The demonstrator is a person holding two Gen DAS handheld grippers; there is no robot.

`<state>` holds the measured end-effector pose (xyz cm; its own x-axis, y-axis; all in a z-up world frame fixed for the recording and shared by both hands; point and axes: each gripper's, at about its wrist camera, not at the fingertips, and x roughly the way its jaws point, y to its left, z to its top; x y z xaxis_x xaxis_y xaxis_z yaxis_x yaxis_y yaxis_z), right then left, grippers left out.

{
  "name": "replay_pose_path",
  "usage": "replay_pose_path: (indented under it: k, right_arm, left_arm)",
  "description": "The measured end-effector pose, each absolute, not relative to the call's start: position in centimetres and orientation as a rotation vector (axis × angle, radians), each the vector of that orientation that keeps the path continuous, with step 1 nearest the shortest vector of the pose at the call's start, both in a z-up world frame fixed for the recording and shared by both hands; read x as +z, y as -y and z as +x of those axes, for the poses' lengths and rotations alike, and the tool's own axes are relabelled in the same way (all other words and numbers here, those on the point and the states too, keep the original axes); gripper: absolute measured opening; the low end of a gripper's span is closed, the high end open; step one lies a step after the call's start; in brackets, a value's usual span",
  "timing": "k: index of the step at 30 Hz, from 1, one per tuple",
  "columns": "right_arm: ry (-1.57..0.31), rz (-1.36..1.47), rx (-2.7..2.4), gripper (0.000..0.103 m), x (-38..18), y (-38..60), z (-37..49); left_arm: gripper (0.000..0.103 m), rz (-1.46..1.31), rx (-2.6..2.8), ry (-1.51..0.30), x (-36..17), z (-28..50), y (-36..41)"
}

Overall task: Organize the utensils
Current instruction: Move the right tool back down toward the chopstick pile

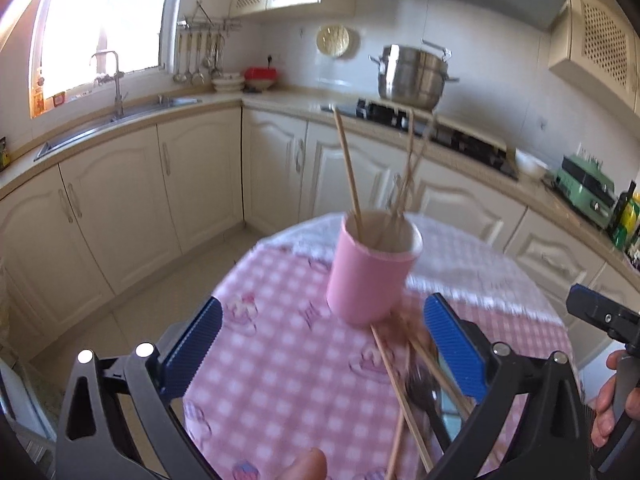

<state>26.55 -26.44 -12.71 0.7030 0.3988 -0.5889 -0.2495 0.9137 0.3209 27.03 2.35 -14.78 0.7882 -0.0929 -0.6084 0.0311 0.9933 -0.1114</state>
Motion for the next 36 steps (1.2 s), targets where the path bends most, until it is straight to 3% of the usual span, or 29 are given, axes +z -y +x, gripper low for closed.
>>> replay_pose_path:
  k: [12, 25, 33, 36]
  right_arm:
    - [-0.808, 0.210, 0.365, 0.097, -15.7, 27.1, 25.2]
    - [-0.881, 0.204, 0.361, 0.097, -17.9, 26.9, 25.4]
    - [-0.971, 0.125, 0.371, 0.097, -19.7, 25.5, 26.0]
    - [-1.008, 0.083, 0.390, 0.097, -20.5, 24.5, 26.1]
  left_arm:
    - [0.099, -0.028, -0.071, -0.865, -21.1, 26.5, 1.8]
    - [0.098, 0.035, -0.108, -0.970, -24.9, 27.0, 4.4]
    - [0.051, 0.009, -0.172, -0.998, -25.7, 27.1, 3.9]
    - [0.044, 0.005, -0.193, -0.998, -25.5, 27.1, 3.5]
